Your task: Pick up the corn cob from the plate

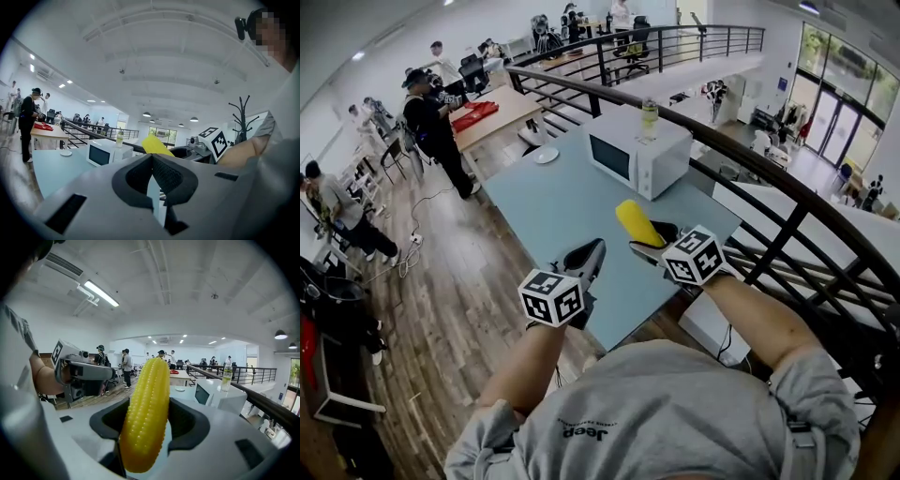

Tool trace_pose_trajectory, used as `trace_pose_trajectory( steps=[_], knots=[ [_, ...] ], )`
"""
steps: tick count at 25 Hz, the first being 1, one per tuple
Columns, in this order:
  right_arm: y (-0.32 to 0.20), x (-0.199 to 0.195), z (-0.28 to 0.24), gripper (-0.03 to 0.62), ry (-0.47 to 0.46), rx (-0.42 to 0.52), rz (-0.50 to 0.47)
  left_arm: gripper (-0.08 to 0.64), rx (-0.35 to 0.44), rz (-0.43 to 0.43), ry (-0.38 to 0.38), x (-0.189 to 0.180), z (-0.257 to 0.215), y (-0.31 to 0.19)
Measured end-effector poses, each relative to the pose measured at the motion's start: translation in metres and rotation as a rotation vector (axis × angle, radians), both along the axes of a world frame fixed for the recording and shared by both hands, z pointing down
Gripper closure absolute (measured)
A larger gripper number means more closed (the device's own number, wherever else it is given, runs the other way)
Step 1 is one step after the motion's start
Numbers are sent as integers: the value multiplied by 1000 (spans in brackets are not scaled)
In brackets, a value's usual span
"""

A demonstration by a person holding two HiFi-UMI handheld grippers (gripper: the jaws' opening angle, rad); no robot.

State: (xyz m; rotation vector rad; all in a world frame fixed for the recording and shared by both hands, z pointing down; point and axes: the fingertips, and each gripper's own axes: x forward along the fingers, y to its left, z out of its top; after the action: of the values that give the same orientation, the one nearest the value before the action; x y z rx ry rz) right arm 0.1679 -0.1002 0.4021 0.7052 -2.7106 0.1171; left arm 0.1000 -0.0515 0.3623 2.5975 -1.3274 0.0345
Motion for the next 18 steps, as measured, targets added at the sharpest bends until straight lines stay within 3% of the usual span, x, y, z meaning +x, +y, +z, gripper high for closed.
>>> trace_pose_trajectory(
  steps=[6,11,18],
  knots=[
    [21,-16,7,327,6,19,-25,543,-16,73,8,-11,13,6],
    [34,-26,16,325,-26,12,18,543,-54,121,34,-40,28,13],
    [33,-39,26,325,-86,-42,82,543,-116,119,56,-89,50,6]
  ],
)
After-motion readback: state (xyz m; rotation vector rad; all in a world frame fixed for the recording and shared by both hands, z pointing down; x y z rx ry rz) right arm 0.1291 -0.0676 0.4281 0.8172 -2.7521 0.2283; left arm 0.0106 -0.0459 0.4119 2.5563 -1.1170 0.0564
